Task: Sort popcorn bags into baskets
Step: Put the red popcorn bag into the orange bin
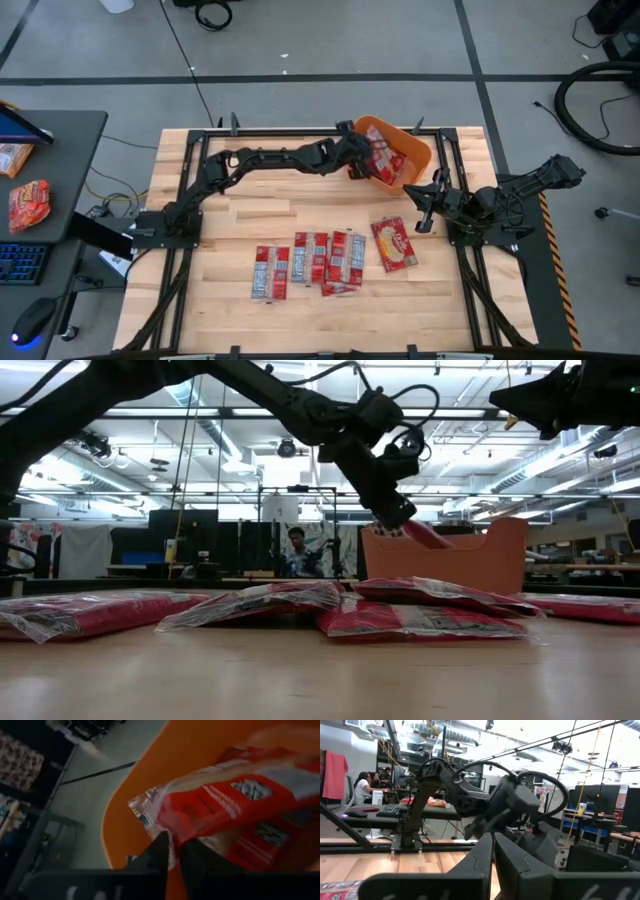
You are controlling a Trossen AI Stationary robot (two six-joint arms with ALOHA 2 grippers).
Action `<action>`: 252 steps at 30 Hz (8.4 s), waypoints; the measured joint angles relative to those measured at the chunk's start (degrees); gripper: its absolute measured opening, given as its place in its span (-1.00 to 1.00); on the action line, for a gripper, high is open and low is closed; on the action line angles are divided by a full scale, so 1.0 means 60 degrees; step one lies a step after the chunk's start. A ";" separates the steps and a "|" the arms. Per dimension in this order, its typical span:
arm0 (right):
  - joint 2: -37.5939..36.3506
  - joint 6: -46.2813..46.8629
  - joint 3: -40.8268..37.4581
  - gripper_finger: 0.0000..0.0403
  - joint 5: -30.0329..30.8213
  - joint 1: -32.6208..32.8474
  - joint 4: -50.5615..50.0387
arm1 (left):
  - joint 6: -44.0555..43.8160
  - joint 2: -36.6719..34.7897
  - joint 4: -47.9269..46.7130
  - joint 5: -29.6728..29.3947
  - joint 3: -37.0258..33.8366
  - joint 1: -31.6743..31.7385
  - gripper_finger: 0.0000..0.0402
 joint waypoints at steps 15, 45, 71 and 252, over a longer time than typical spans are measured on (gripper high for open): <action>0.0000 -0.0050 0.0000 -0.88 0.0011 0.0000 -0.0061 | 0.0931 -0.0066 -0.5108 0.0774 0.0707 -0.1357 -0.34; 0.0432 0.0304 0.0015 -0.88 -0.2580 -0.0441 -0.1051 | -0.5205 -0.1986 -1.0641 0.3569 -0.1610 -0.5082 -0.38; 0.6889 0.5440 0.4830 -0.09 -0.2740 0.0678 -0.7807 | -0.5638 -0.3757 -0.4216 -0.0003 -0.5233 -0.6300 -0.38; 0.9322 0.9143 1.1177 -0.87 -0.2368 -0.8347 -1.6160 | -0.3986 -0.5836 0.2603 0.1265 -0.9388 -0.4777 -0.38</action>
